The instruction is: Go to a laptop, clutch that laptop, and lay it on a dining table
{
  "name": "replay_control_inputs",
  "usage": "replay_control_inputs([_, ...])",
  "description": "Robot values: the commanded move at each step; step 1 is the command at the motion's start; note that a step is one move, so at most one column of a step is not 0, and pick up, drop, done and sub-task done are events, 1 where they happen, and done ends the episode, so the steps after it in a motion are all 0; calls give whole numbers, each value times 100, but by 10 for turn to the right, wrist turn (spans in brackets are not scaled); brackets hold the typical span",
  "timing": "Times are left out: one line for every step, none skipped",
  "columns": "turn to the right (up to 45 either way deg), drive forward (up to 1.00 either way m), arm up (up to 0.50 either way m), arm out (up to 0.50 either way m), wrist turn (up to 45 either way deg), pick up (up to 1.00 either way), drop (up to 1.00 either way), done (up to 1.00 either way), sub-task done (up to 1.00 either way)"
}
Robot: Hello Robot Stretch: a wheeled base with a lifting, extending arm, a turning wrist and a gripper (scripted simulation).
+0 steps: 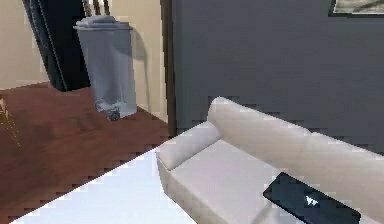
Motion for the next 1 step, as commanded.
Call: replay_control_inputs([-450, 0, 0, 0, 0, 0, 0, 0, 0])
